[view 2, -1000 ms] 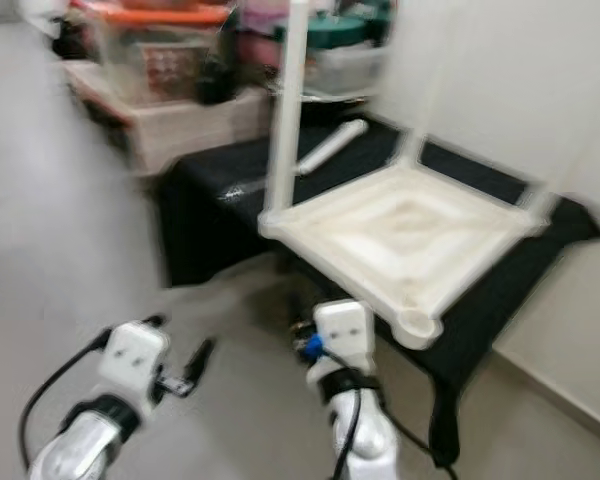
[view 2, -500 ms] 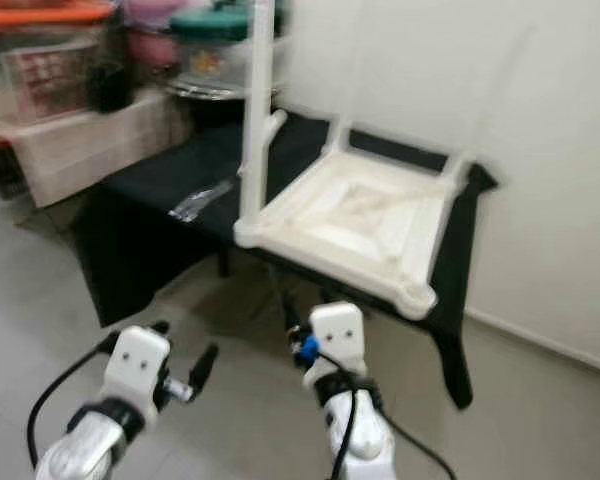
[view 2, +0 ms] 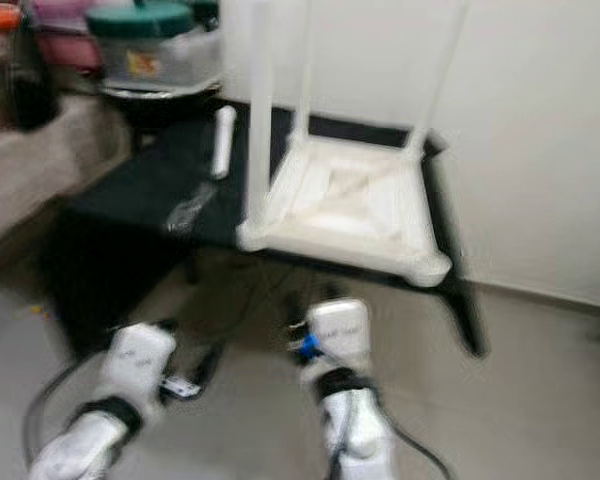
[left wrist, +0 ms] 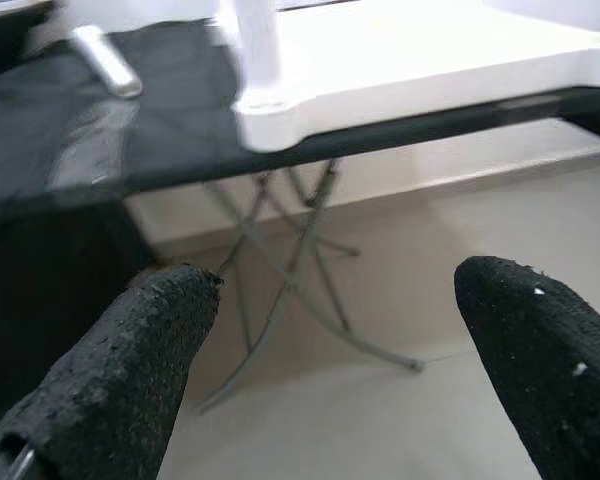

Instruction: Building children table

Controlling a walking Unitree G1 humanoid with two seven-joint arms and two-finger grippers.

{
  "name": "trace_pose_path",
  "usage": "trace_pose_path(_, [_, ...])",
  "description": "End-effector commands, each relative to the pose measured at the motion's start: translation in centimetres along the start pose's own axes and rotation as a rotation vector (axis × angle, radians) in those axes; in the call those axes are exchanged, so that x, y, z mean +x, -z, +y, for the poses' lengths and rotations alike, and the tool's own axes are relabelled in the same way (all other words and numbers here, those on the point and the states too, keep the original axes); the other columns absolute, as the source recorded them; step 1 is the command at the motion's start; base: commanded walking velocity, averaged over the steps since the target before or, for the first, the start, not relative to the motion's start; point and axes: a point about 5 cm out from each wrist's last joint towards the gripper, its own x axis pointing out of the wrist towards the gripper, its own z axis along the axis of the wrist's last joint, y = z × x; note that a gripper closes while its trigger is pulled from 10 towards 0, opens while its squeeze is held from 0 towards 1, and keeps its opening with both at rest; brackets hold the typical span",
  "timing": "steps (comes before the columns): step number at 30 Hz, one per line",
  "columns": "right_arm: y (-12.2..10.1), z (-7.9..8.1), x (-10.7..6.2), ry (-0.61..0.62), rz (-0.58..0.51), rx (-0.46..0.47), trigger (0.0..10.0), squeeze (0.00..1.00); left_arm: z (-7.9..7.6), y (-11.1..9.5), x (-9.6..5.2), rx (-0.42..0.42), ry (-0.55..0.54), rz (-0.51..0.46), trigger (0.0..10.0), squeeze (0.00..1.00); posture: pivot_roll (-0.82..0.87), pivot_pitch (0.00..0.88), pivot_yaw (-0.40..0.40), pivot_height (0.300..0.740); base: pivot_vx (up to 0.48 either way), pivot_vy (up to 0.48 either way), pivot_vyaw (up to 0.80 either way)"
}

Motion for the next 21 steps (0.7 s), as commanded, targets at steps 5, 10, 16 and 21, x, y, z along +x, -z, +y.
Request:
trace_pose_path(5, [0.36,-0.32,-0.03,0.02,0.019,0.008,10.0,0.0,-0.72,0.0,0.23,-0.013,0.024,-0.004,10.0,0.0,0.1,0.0,-0.077,0.74,0.0,0.48,-0.77])
trace_pose_path(10, [0.27,-0.18,-0.05,0.006,0.012,0.001,10.0,0.0,-0.8,0.07,0.2,-0.014,0.025,-0.002,10.0,0.0,0.1,0.0,-0.08,0.74,0.0,0.48,-0.62])
trace_pose_path(16, [0.22,0.16,-0.18,-0.023,-0.001,0.004,10.0,0.0,-0.79,0.24,0.17,-0.014,0.022,0.0,10.0,0.0,0.1,0.0,-0.085,0.74,0.0,0.48,0.0])
trace_pose_path(21, [0.32,0.41,-0.24,-0.046,0.0,0.004,10.0,0.0,-0.75,0.39,0.09,-0.014,0.023,0.002,10.0,0.0,0.1,0.0,-0.083,0.74,0.0,0.48,0.0])
